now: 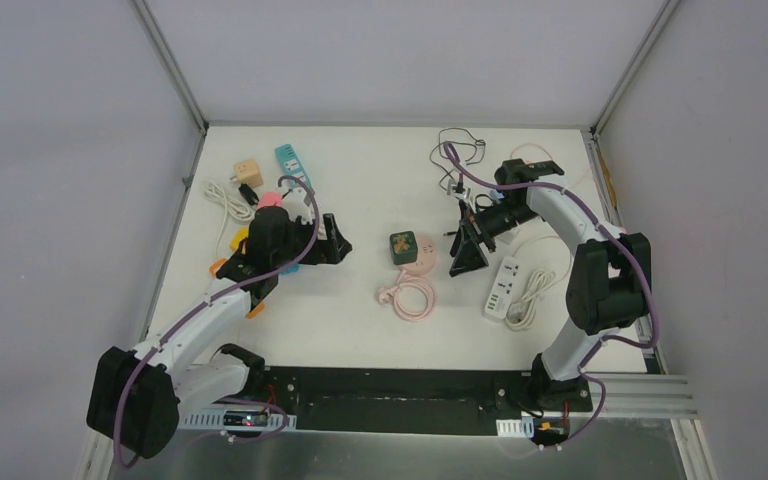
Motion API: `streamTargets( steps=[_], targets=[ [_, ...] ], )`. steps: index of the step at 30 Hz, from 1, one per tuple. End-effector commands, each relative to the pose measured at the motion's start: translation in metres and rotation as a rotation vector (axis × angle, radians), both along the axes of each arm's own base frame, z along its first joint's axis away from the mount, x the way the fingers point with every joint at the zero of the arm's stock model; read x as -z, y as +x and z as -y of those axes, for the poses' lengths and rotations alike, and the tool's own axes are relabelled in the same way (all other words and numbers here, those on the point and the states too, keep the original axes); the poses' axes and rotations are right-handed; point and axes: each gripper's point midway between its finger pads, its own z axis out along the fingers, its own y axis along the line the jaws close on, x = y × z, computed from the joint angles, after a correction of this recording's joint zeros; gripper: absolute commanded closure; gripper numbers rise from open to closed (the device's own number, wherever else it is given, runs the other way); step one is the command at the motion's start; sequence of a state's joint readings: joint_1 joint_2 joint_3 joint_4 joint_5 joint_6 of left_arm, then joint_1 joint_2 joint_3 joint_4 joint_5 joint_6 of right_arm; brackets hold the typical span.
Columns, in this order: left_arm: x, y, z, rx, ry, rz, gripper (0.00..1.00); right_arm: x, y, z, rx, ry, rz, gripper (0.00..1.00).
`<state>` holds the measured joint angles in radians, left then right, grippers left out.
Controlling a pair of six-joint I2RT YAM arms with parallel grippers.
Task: Pull the plug off the socket
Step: Remove the plug from the socket.
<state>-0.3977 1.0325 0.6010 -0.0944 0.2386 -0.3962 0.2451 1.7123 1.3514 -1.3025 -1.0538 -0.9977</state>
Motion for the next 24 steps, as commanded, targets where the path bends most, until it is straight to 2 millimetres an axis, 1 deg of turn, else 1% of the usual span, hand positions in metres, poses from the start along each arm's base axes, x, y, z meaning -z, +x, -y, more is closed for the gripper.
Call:
streamTargets(
  steps=[1, 4, 6, 8, 9, 13, 18, 21, 24],
  targets=[
    [-0.062, 0.011, 0.016, 0.079, -0.124, 0.271, 0.09, -0.009, 0.0, 0.002, -0.017, 0.025, 0.079, 0.0],
    [-0.073, 0.012, 0.019, 0.093, -0.144, 0.323, 0.04, -0.01, 0.0, 0.002, -0.018, 0.025, 0.101, 0.0],
    [-0.076, 0.013, 0.023, 0.105, -0.165, 0.331, 0.01, -0.009, 0.0, 0.003, -0.018, 0.024, 0.109, 0.0],
    [-0.076, 0.014, 0.028, 0.113, -0.199, 0.311, 0.01, -0.009, 0.0, 0.003, -0.017, 0.023, 0.113, 0.0],
    [-0.08, 0.013, 0.032, 0.134, -0.225, 0.319, 0.01, -0.009, 0.0, 0.003, -0.018, 0.022, 0.112, 0.0],
    [-0.082, 0.012, 0.047, 0.206, -0.293, 0.322, 0.01, -0.009, 0.0, 0.003, -0.017, 0.022, 0.112, 0.0],
    [-0.082, 0.004, 0.066, 0.331, -0.347, 0.305, 0.02, -0.01, 0.0, 0.003, -0.019, 0.022, 0.119, 0.0],
    [-0.084, -0.001, 0.072, 0.381, -0.368, 0.304, 0.02, -0.009, 0.0, 0.003, -0.019, 0.022, 0.12, 0.0],
    [-0.083, -0.006, 0.074, 0.398, -0.352, 0.324, 0.02, -0.009, 0.0, 0.004, -0.018, 0.021, 0.121, 0.0]
  ],
)
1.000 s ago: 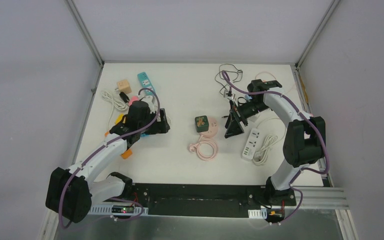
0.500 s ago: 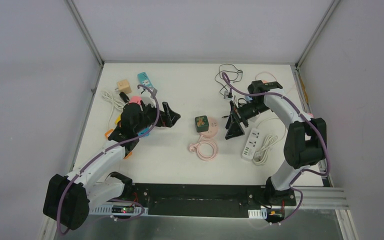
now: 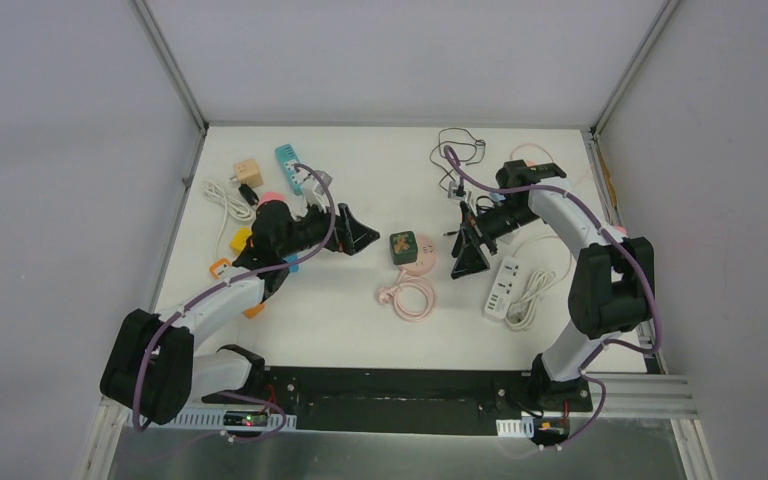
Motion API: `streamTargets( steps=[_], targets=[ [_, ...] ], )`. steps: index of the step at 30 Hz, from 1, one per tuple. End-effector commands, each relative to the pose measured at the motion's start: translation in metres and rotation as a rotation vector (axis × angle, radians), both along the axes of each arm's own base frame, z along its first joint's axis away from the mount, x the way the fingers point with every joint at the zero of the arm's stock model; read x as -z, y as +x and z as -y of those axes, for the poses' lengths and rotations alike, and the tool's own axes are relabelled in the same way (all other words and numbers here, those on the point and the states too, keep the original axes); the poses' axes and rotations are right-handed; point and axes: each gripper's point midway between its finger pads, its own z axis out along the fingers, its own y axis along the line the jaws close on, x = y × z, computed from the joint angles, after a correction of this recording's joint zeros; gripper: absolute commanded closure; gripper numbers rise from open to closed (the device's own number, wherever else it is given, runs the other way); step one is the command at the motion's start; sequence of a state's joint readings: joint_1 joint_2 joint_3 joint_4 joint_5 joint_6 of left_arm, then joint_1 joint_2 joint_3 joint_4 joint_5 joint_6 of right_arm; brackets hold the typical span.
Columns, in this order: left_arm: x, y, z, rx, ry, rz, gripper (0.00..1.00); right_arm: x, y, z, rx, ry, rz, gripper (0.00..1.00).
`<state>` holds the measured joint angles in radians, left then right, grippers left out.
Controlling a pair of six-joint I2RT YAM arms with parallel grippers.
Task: Pull the plug off the socket
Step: Remove the plug from the socket.
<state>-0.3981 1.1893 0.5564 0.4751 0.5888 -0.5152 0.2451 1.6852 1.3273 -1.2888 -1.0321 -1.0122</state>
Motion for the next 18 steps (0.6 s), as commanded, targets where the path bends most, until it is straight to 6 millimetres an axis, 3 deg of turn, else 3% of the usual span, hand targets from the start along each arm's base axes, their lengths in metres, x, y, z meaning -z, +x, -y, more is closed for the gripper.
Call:
streamTargets(
  steps=[1, 13, 18],
  targets=[
    [-0.025, -0.011, 0.008, 0.074, -0.041, 0.123, 0.02, -0.011, 0.003, 0.0, -0.01, 0.035, 0.087, 0.0],
    [-0.015, -0.045, 0.047, 0.221, 0.056, 0.468, 0.02, -0.011, 0.004, 0.0, -0.011, 0.03, 0.097, 0.0],
    [0.001, -0.048, 0.054, 0.288, 0.114, 0.594, 0.01, -0.009, 0.004, 0.001, -0.012, 0.027, 0.106, 0.0]
  ],
)
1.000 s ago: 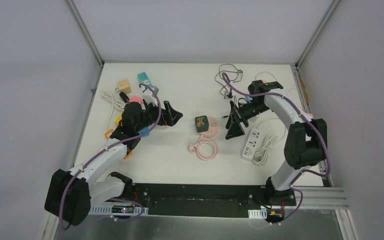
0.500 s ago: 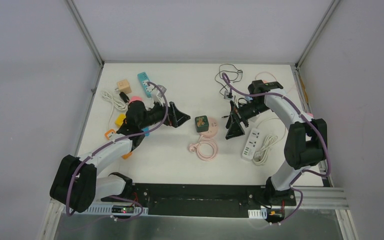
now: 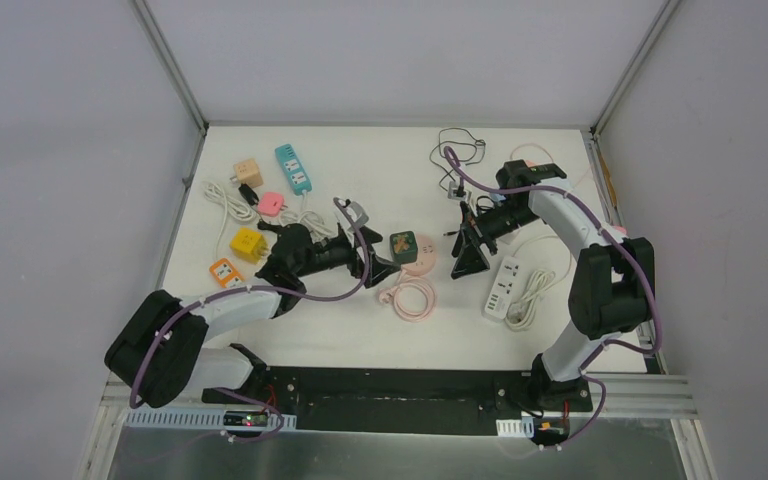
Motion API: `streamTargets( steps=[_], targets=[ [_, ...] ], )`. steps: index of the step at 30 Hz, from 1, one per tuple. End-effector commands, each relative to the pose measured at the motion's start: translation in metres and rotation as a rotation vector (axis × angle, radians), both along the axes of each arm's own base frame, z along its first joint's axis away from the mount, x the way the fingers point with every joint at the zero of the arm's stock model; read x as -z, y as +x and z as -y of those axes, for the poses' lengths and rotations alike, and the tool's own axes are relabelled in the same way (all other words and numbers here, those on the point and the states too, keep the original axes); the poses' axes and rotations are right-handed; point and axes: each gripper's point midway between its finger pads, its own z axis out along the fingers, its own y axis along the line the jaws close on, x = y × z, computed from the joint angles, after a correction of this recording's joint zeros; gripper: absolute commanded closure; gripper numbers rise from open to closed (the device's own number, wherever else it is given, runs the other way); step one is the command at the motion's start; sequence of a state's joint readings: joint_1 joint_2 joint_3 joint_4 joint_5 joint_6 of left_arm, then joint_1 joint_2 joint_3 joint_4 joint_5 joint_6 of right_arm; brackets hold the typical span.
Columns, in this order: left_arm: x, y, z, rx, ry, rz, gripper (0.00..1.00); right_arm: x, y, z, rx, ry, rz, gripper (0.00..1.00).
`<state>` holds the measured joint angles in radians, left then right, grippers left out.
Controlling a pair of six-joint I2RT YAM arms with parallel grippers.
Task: Pull the plug off the socket
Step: Remove the plug from the socket.
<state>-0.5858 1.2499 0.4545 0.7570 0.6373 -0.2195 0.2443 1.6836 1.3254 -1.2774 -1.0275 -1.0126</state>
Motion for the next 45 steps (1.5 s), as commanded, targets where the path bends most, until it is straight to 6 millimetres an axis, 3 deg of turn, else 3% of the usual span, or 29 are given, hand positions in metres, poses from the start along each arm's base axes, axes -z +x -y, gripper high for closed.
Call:
streamTargets(
  steps=[1, 6, 12, 17, 24, 32, 45],
  targets=[
    [-0.005, -0.001, 0.006, 0.068, 0.026, 0.243, 0.01, -0.01, 0.002, 0.001, -0.013, 0.029, 0.096, 0.0],
    [0.017, -0.004, 0.022, 0.204, 0.078, 0.23, 0.01, -0.009, 0.002, 0.001, -0.013, 0.028, 0.108, 0.0],
    [0.039, 0.018, 0.029, 0.178, 0.139, 0.233, 0.01, -0.009, 0.003, 0.002, -0.012, 0.025, 0.118, 0.0],
    [0.046, 0.039, 0.027, 0.107, 0.212, 0.22, 0.01, -0.008, 0.003, 0.002, -0.012, 0.026, 0.118, 0.0],
    [0.049, 0.046, 0.023, 0.092, 0.269, 0.2, 0.02, -0.01, 0.002, 0.001, -0.012, 0.029, 0.121, 0.0],
    [0.059, 0.051, 0.035, 0.237, 0.413, 0.128, 0.03, -0.009, 0.002, 0.001, -0.013, 0.028, 0.118, 0.0],
    [0.065, 0.067, 0.047, 0.304, 0.448, 0.286, 0.05, -0.007, 0.002, 0.001, -0.013, 0.025, 0.109, 0.0]
  ],
)
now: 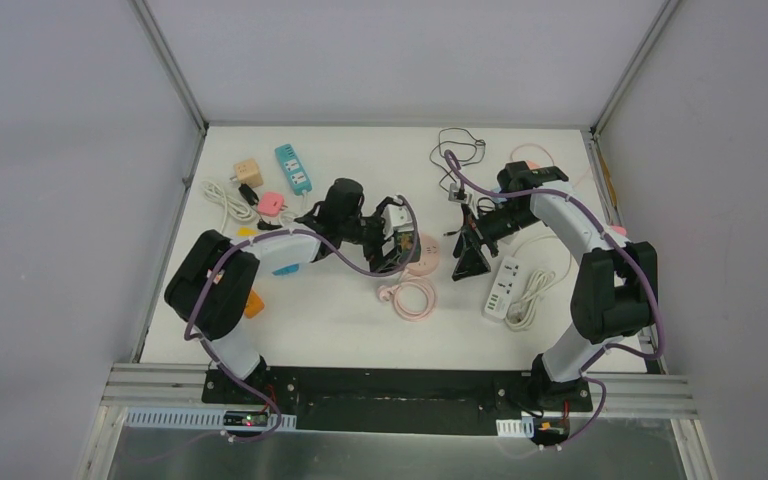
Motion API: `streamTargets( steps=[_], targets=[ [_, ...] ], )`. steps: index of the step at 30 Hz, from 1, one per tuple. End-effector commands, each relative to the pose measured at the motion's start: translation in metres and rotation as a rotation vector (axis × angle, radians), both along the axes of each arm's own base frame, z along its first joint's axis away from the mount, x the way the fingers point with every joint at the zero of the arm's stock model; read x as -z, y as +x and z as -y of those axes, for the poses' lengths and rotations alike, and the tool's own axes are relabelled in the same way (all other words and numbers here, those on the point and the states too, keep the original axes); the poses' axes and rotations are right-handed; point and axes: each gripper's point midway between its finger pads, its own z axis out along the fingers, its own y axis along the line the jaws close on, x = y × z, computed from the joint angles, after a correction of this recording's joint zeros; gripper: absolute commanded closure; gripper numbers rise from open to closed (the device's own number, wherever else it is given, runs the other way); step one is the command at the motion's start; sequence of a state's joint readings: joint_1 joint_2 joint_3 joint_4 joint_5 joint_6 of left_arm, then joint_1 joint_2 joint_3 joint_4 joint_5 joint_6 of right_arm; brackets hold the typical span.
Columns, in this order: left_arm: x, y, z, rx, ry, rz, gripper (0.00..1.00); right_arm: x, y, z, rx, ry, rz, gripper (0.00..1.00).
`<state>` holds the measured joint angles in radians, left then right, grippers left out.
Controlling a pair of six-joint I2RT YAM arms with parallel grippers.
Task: Pull the plug off the socket
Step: Remove the plug from the socket.
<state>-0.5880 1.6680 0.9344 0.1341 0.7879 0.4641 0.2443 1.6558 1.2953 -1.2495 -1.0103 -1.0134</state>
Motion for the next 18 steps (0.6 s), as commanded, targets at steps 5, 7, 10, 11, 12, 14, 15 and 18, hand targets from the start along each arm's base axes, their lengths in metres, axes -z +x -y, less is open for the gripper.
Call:
streamTargets(
  steps=[5, 7, 10, 11, 12, 14, 15, 18],
  targets=[
    [-0.014, 0.014, 0.02, 0.068, -0.047, 0.131, 0.06, -0.01, 0.005, -0.001, -0.012, 0.035, 0.08, 0.0],
    [-0.014, 0.013, 0.025, 0.078, -0.073, 0.146, 0.06, -0.009, 0.004, -0.001, -0.013, 0.034, 0.076, 0.0],
    [-0.014, 0.012, 0.03, 0.089, -0.097, 0.162, 0.1, -0.009, 0.005, -0.001, -0.013, 0.034, 0.078, 0.0],
    [-0.013, 0.012, 0.031, 0.088, -0.1, 0.163, 0.1, -0.009, 0.005, -0.001, -0.013, 0.033, 0.078, 0.0],
    [-0.013, 0.013, 0.031, 0.081, -0.1, 0.164, 0.11, -0.009, 0.005, -0.001, -0.012, 0.033, 0.079, 0.0],
    [-0.012, 0.013, 0.033, 0.076, -0.101, 0.163, 0.13, -0.009, 0.005, -0.001, -0.012, 0.034, 0.078, 0.0],
    [-0.012, 0.013, 0.033, 0.074, -0.1, 0.16, 0.14, -0.009, 0.005, 0.0, -0.012, 0.033, 0.076, 0.0],
    [-0.008, 0.013, 0.033, 0.072, -0.091, 0.144, 0.19, -0.009, 0.005, -0.001, -0.013, 0.032, 0.077, 0.0]
  ],
)
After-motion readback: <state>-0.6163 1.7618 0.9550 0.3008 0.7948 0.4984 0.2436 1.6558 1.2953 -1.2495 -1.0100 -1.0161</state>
